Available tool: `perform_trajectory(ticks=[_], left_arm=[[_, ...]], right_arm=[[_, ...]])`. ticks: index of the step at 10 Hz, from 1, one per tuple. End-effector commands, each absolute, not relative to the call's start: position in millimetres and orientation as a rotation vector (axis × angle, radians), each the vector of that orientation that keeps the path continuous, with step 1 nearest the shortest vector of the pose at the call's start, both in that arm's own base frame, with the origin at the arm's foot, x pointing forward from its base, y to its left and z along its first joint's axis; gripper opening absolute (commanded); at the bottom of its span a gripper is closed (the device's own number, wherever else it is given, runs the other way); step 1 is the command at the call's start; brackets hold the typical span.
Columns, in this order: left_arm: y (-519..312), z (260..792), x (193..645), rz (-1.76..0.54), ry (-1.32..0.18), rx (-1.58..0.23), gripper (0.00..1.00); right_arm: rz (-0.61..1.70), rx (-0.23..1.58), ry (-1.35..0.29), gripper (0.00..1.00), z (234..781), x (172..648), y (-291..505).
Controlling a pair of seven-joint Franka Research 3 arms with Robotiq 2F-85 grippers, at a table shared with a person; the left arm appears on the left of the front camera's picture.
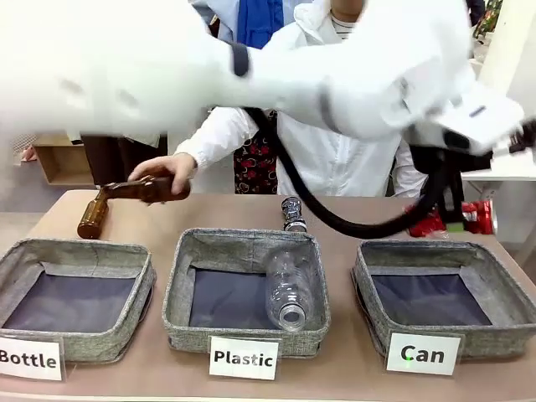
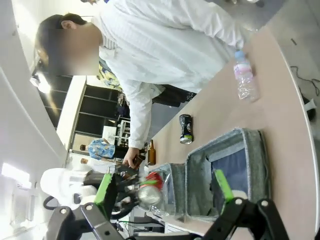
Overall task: Sort the can waste into the basket.
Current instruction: Pick up the can waste from the table and place it in the right Fabric basket.
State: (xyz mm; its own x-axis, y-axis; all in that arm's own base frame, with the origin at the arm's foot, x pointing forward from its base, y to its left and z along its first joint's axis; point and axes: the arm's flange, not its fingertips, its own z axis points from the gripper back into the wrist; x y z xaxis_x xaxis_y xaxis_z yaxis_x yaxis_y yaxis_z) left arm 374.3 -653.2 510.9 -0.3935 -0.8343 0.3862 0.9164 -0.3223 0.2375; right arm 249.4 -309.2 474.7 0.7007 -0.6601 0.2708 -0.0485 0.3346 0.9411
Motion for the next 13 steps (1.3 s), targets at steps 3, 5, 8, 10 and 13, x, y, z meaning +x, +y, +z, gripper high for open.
perform_trajectory(ticks=[3,5,8,10,13], left_arm=[[-752,510,429,-1.986,-0.316,-0.211,0.23],[-749,497,429,-2.027,-0.271,-0.181,0.23],[-747,492,427,-2.064,-0.26,-0.151,0.83],[-745,493,427,-2.065,-0.262,-0.162,0.95],[-741,494,426,-2.059,-0.267,-0.165,1.0]], right_arm=[[-0.436,1.21,-0.722,1.0,475,241,-311],[-0.436,1.21,-0.722,1.0,475,241,-311],[-0.436,1.21,-0.722,1.0,475,241,-311],[-0.436,1.21,-0.722,1.0,475,241,-311],[-0.436,1.21,-0.722,1.0,475,241,-311]])
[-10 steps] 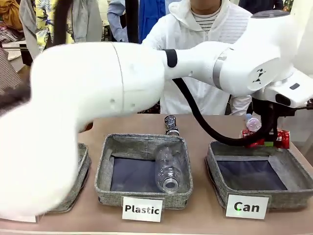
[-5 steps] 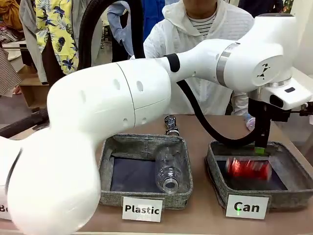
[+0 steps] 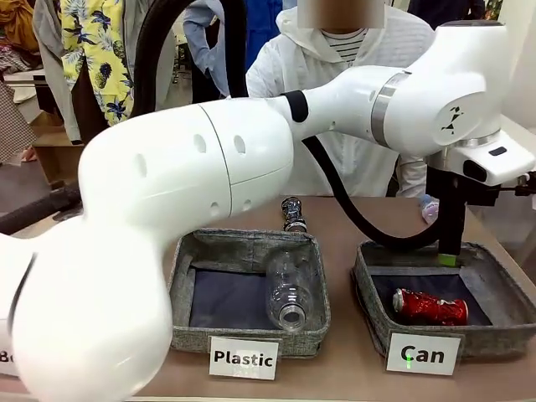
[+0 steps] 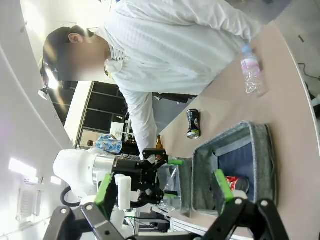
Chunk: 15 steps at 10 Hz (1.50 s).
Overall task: Sort the can waste into the basket.
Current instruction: Pick up the can waste from the table and place it in the right Fabric basket.
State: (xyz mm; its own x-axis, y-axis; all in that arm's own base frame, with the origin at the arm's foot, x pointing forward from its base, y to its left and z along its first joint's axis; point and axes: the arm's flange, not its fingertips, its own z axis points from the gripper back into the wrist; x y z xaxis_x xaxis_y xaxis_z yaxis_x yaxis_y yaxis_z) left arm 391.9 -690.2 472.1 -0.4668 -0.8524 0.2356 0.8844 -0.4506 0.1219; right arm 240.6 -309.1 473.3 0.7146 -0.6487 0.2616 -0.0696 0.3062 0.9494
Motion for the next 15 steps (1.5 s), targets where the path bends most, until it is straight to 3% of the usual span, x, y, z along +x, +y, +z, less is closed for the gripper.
perform_trajectory(ticks=[1,3,5,6,8,9,12,15], left_arm=[[-739,494,426,-2.056,-0.257,-0.17,1.0],[-731,491,418,-2.045,-0.186,-0.202,1.0],[-681,496,395,-1.985,-0.009,-0.277,1.0],[-642,508,389,-1.905,-0.002,-0.303,1.0],[-557,539,375,-1.801,-0.127,-0.317,1.0],[-515,547,368,-1.749,-0.094,-0.326,1.0],[-412,530,358,-1.549,0.387,-0.216,1.0],[-295,520,358,-1.256,0.489,-0.293,1.0]], right_arm=[[-0.436,1.21,-0.722,1.0,475,241,-311],[-0.436,1.21,-0.722,1.0,475,241,-311],[-0.429,1.218,-0.709,1.0,473,241,-309],[-0.415,1.216,-0.695,1.0,473,244,-303],[-0.36,1.18,-0.649,1.0,476,257,-274],[-0.323,1.152,-0.624,1.0,479,266,-253],[-0.261,1.099,-0.57,1.0,477,282,-213],[-0.211,1.064,-0.534,1.0,475,282,-203]])
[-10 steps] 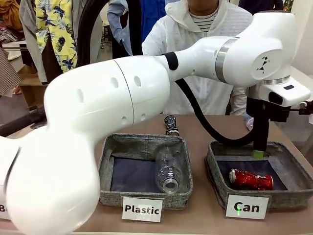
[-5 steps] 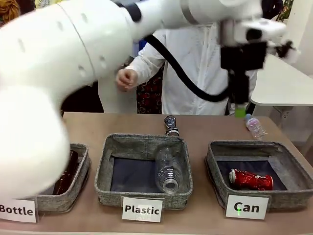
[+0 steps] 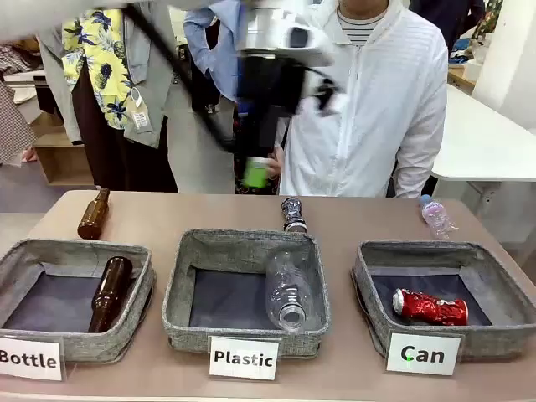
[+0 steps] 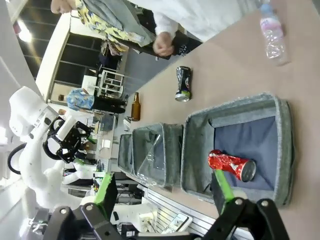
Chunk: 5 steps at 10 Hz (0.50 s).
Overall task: Sort the can waste into the basket.
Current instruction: Pick up the can waste from the table and place it in the right Fabric basket.
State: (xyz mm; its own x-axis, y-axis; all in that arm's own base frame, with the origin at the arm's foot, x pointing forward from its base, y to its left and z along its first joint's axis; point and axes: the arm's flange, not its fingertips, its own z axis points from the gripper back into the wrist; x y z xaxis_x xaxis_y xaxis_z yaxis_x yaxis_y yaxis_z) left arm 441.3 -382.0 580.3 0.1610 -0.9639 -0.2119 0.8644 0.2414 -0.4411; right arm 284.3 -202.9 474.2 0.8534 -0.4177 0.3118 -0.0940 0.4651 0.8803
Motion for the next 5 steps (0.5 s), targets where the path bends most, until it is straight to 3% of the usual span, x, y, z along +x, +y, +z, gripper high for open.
perform_trajectory(ticks=[1,4,5], left_arm=[[-263,525,355,-1.181,0.449,-0.331,1.0],[-130,583,369,-0.93,-0.141,-0.645,1.0],[-82,585,387,-0.886,-0.22,-0.834,1.0]], right_arm=[[-0.201,1.062,-0.528,1.0,476,284,-202],[-0.078,1.135,-0.462,1.0,483,284,-171],[-0.007,1.212,-0.355,1.0,482,283,-151]])
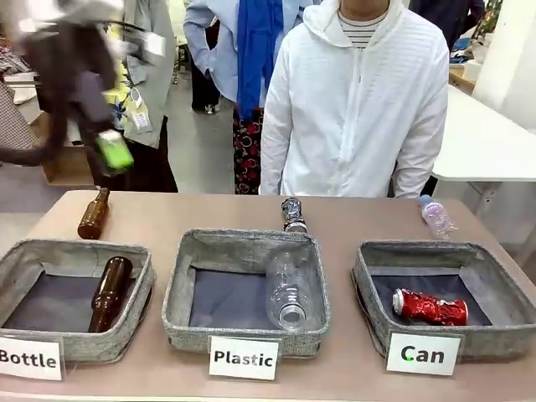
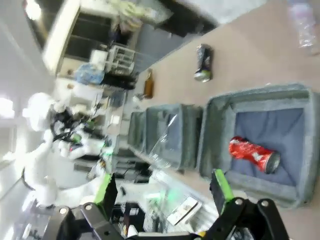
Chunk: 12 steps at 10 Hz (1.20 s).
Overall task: Sort the can waste into the basket.
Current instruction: Pick up the can waste from the table and place it in the right Fabric basket.
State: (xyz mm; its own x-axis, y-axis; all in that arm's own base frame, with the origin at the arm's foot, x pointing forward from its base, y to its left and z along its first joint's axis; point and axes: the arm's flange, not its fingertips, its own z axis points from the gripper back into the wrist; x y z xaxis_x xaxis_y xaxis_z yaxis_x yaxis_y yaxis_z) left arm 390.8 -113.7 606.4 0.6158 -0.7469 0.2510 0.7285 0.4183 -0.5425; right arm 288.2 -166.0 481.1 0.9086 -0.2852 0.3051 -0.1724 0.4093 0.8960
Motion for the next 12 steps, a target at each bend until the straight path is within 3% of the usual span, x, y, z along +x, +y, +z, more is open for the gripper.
perform_trajectory(ticks=[1,2,4,6,7,8,12], left_arm=[[-30,578,406,-0.723,-0.342,-0.923,1.0],[28,561,415,-0.557,-0.526,-1.038,1.0],[106,525,407,-0.403,-0.844,-1.272,1.0],[128,469,389,-0.345,-0.978,-1.423,1.0],[123,446,386,-0.343,-1.019,-1.453,1.0],[154,488,394,-0.329,-0.689,-1.238,1.0],[154,488,394,-0.329,-0.689,-1.238,1.0]], right_arm=[[0.043,1.278,-0.261,1.0,480,284,-130],[0.063,1.412,-0.149,1.0,480,288,-109],[0.055,1.423,-0.1,1.0,462,306,-69],[0.051,1.331,-0.133,1.0,438,317,-49],[0.017,1.249,-0.257,1.0,438,322,-49],[0.079,1.387,-0.084,1.0,443,311,-56],[0.079,1.387,-0.084,1.0,443,311,-56]])
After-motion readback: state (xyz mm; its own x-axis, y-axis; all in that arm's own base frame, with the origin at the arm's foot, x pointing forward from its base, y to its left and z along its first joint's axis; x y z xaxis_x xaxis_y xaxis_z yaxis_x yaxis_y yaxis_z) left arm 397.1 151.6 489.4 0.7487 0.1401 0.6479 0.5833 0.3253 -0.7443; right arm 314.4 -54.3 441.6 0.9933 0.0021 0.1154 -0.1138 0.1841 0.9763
